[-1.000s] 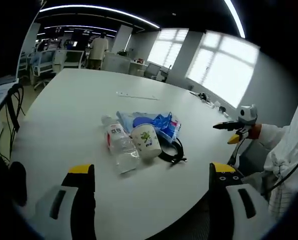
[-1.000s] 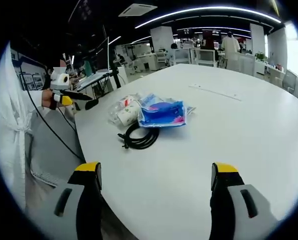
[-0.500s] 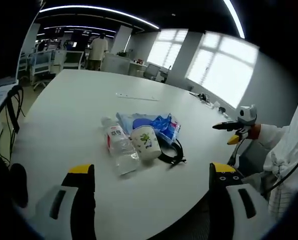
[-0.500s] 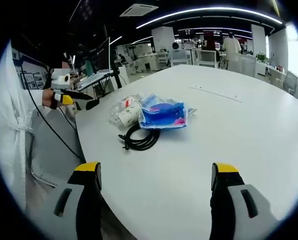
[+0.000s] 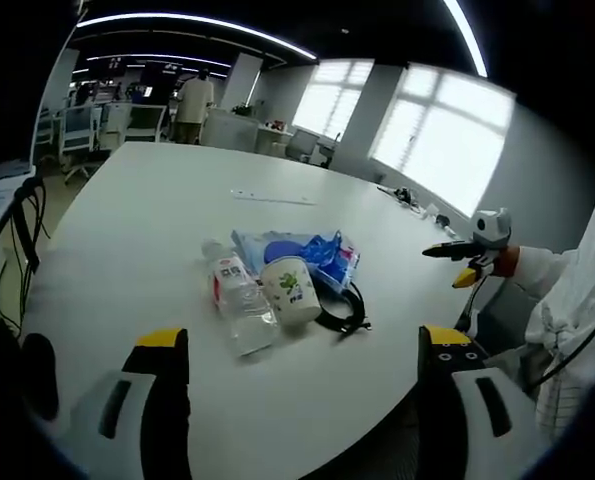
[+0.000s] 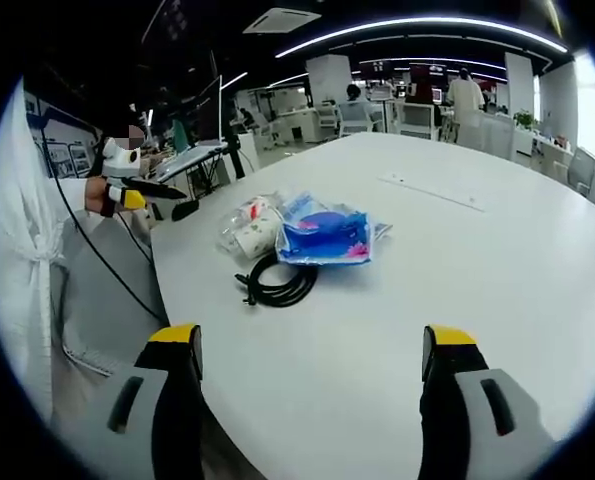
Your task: Arrange the tabletop items into an orderly group along one side of the table until the central work area is clear of visible clutter.
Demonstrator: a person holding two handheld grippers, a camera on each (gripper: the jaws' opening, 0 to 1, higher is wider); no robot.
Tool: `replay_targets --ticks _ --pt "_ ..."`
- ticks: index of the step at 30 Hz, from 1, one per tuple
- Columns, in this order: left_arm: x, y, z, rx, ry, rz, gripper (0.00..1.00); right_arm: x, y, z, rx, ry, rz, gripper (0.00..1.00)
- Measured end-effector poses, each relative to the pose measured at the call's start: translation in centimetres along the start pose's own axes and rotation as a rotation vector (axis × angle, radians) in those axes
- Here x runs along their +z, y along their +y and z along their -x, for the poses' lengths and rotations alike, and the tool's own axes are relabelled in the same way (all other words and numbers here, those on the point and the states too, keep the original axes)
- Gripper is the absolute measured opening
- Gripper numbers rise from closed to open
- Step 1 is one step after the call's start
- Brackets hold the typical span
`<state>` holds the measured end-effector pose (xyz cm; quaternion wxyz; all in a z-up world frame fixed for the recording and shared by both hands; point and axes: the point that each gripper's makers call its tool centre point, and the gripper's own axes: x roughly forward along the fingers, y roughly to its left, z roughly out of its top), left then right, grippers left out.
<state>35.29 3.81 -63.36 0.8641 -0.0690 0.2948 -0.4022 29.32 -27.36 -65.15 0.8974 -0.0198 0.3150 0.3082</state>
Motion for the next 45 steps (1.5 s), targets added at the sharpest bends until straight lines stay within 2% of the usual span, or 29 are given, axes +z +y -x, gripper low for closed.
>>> replay_targets --ticks 11,30,45 --pt "1.0 0.1 -0.1 -0.002 -0.011 -0.014 0.98 0.6 -0.5 0.1 -0.009 -0.009 0.007 0.91" --pt "1.9 0.2 -0.4 0.000 -0.025 -0.019 0.98 1.4 -0.9 -0.4 -0.007 -0.020 0.016 0.91" --pt "4.0 -0.1 -1.6 -0.022 -0.055 -0.030 0.98 3.4 -1.6 -1.3 -0.013 -0.043 0.030 0.89"
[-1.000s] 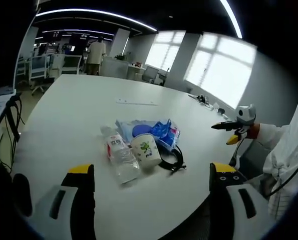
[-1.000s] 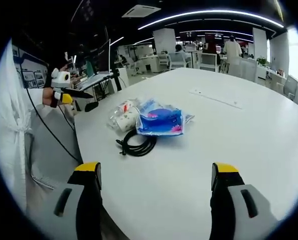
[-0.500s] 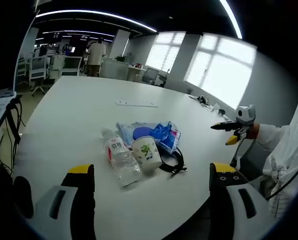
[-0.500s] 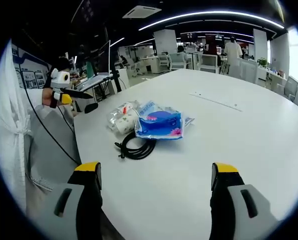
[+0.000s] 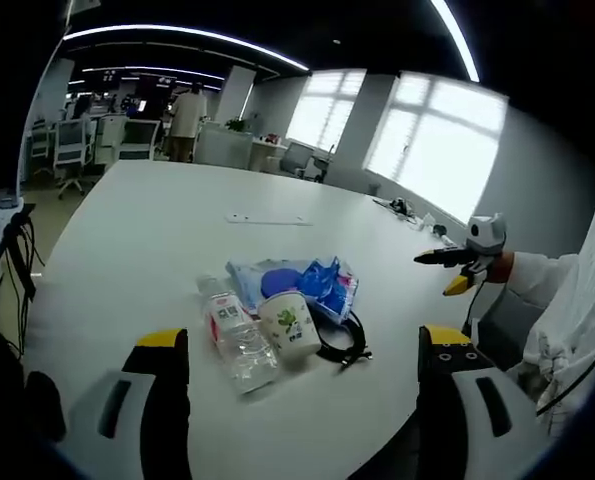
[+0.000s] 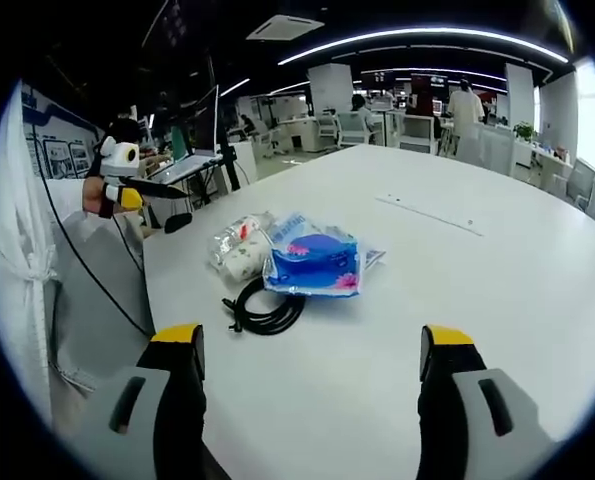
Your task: Arrange the tabletop items into an orderly group along one side of the table until the central work area is clear of visible clutter.
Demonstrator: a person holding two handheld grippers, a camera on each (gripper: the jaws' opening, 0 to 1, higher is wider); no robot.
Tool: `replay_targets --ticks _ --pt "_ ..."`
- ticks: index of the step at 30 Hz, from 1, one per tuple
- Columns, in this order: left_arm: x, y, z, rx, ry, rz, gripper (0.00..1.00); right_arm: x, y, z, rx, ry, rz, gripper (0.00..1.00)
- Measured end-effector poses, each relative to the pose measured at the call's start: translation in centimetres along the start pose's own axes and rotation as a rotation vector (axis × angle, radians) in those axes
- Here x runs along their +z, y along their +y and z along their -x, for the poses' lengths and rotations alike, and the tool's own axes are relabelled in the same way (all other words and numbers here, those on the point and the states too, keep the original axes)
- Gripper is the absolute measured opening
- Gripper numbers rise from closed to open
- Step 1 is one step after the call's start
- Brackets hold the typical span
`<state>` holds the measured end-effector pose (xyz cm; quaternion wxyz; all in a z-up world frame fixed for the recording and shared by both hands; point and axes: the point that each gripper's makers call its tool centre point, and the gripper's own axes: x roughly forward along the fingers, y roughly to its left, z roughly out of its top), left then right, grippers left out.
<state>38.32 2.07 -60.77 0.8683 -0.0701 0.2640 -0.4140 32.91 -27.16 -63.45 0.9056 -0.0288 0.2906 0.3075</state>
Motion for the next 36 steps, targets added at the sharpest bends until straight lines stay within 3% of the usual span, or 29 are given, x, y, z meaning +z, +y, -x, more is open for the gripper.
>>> replay_targets --ticks 36 --pt "3.6 -0.3 -4.8 -0.062 -0.025 -0.031 0.95 3.9 -3.1 -4.0 -0.023 -0.044 0.008 0.78"
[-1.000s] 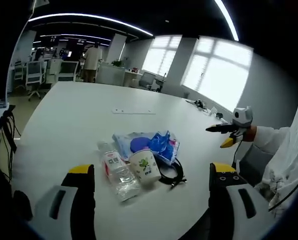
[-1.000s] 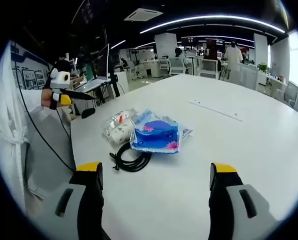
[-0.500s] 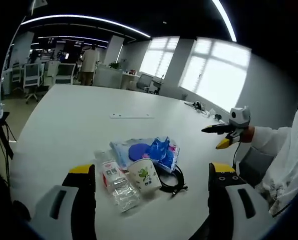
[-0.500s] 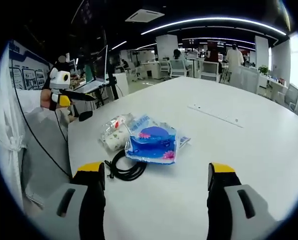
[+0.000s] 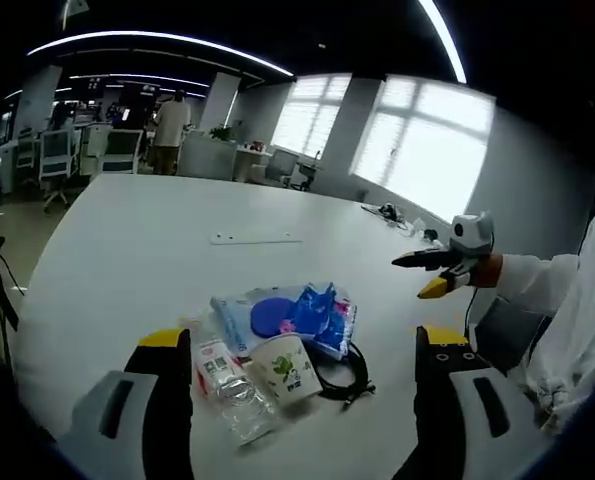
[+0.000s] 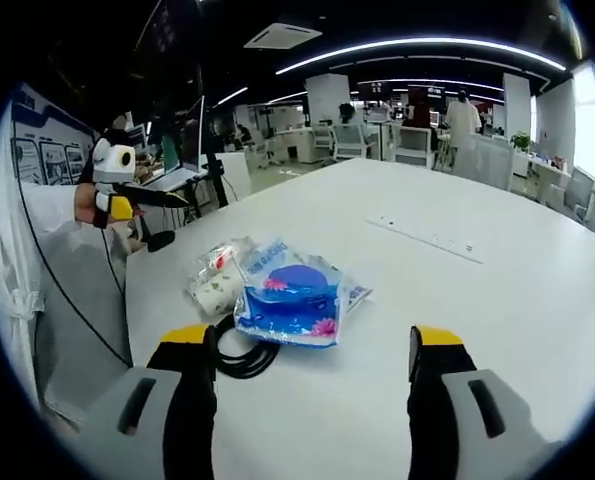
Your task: Arrange the tabletop items into an orderly group along one side of the table until the central work area is clear of visible clutter.
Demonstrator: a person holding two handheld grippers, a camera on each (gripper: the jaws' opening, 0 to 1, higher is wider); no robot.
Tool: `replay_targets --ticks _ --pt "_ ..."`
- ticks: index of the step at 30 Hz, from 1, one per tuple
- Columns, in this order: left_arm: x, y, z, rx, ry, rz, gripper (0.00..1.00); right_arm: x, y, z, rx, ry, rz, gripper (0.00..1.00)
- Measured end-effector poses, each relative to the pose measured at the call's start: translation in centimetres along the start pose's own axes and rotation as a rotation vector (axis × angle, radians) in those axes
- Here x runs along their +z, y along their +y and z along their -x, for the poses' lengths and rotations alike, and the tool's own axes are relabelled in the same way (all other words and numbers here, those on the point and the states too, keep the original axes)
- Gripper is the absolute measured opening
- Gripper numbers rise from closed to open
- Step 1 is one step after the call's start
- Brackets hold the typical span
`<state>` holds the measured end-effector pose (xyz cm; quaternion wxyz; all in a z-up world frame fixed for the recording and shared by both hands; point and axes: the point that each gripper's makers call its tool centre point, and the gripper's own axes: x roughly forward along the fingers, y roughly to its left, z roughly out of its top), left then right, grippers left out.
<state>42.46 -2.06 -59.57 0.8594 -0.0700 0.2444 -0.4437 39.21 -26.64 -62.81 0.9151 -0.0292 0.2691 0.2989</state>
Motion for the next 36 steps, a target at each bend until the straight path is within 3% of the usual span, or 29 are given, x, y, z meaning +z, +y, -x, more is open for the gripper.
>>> replay_targets --ticks 14,36 --pt "0.1 0.5 -2.3 -0.018 0.015 0.009 0.92 0.4 -1.1 -2.4 -0.007 0.008 -0.011 0.74" --pt "-0.4 1.7 -4.8 -0.040 0.036 0.040 0.89 -1.1 -3.1 -6.1 -0.009 0.067 -0.033 0.57"
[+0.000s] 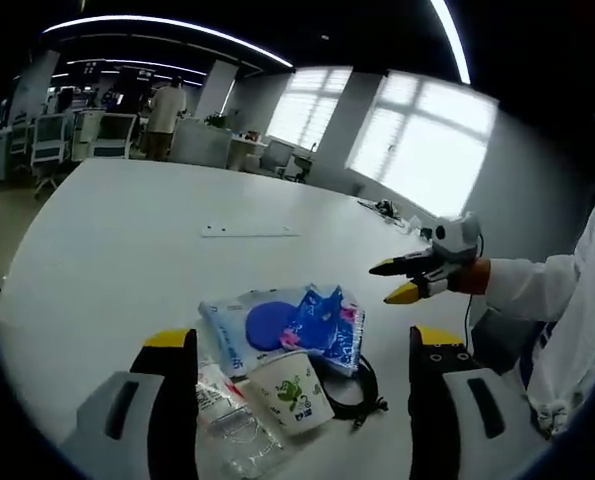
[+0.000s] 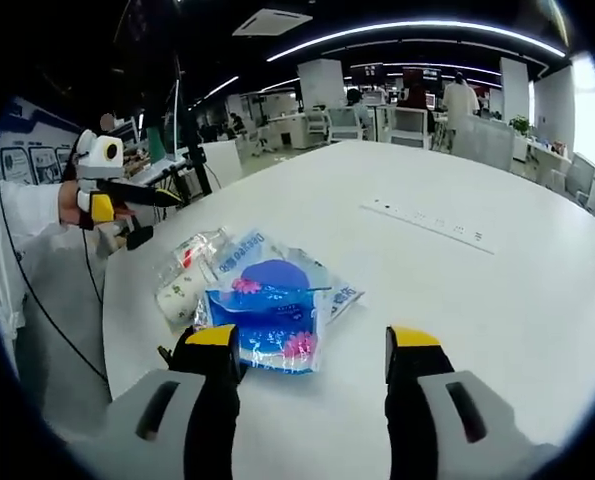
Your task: Arrange the tabletop items into an orderly group along one side of the table until the central work area is clear of visible clutter.
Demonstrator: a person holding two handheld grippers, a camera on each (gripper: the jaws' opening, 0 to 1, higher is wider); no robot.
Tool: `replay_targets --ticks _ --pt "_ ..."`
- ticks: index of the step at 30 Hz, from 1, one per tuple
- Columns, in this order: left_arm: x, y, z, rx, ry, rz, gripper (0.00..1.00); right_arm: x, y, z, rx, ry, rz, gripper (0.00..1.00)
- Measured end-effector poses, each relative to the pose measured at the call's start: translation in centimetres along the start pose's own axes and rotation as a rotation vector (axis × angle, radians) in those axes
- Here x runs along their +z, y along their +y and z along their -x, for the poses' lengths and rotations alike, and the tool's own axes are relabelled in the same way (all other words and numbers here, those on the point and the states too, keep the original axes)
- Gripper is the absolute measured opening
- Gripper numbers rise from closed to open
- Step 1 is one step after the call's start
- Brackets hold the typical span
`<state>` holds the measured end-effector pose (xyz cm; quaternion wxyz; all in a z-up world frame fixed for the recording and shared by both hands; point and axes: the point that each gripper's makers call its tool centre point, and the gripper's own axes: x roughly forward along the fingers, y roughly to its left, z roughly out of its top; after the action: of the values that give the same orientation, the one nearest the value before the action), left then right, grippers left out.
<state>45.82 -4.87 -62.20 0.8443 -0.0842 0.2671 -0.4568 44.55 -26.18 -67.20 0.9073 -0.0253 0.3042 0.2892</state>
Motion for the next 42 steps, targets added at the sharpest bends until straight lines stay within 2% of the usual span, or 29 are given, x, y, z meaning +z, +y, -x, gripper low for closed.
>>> replay_targets --ticks 24,42 --pt "-1.0 1.0 -1.7 -0.006 0.026 0.020 0.86 -2.0 -0.7 -4.2 0.017 0.057 -0.034 0.33" --pt "-1.4 1.3 -1.9 -0.007 0.029 0.033 0.85 -2.6 -0.6 -5.2 0.009 0.085 -0.033 0.07"
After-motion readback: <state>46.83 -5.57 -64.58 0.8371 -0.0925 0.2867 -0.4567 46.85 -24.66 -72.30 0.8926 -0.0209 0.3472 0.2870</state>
